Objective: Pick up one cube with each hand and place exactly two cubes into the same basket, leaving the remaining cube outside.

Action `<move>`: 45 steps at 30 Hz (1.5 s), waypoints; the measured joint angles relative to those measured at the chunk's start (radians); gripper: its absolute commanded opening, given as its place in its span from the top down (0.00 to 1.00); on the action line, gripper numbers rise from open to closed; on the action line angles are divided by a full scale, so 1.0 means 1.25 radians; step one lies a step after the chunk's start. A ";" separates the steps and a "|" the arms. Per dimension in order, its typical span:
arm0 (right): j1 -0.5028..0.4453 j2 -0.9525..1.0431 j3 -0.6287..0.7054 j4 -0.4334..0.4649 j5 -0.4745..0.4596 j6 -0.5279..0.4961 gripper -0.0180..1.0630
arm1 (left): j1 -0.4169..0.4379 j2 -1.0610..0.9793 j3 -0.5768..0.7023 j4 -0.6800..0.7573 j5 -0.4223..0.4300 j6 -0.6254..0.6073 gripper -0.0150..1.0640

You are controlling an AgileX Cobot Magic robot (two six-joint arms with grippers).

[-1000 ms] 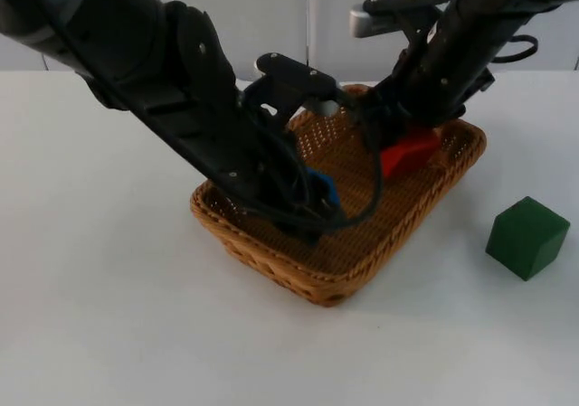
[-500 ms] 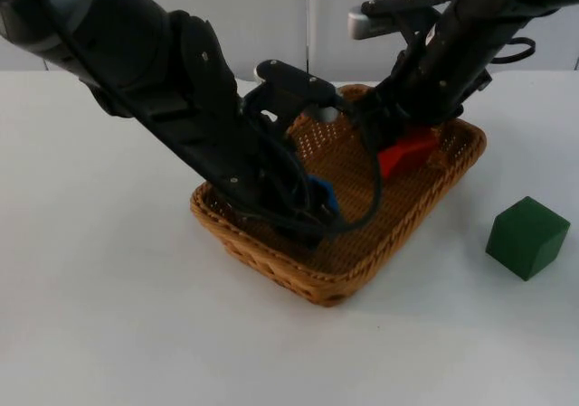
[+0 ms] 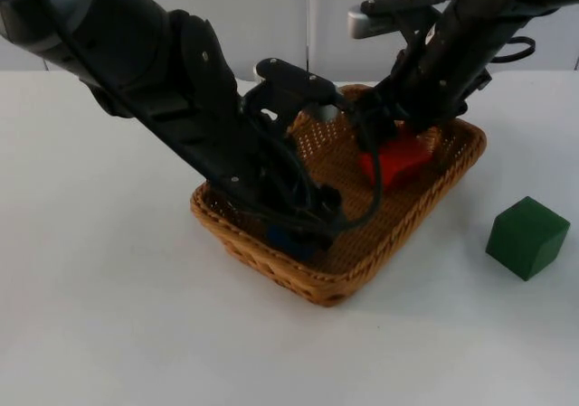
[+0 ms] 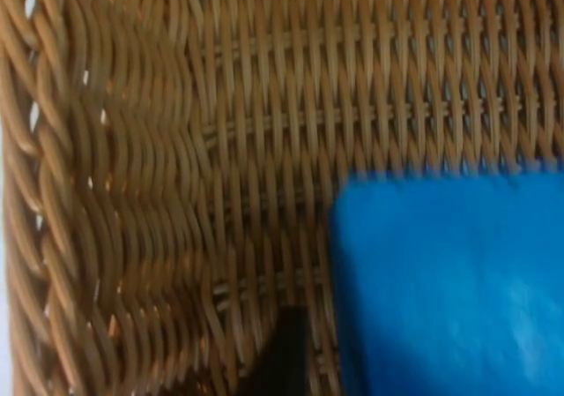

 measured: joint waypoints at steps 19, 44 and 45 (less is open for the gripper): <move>0.000 -0.212 0.000 0.000 0.036 -0.018 0.32 | 0.000 -0.191 0.000 0.018 0.027 0.000 0.13; 0.000 -0.572 0.281 0.027 0.022 -0.021 0.32 | 0.099 -0.544 0.060 0.033 0.132 -0.056 0.13; 0.000 -0.584 0.300 0.027 0.020 -0.021 0.32 | 0.099 -0.553 0.065 0.033 0.132 -0.056 0.13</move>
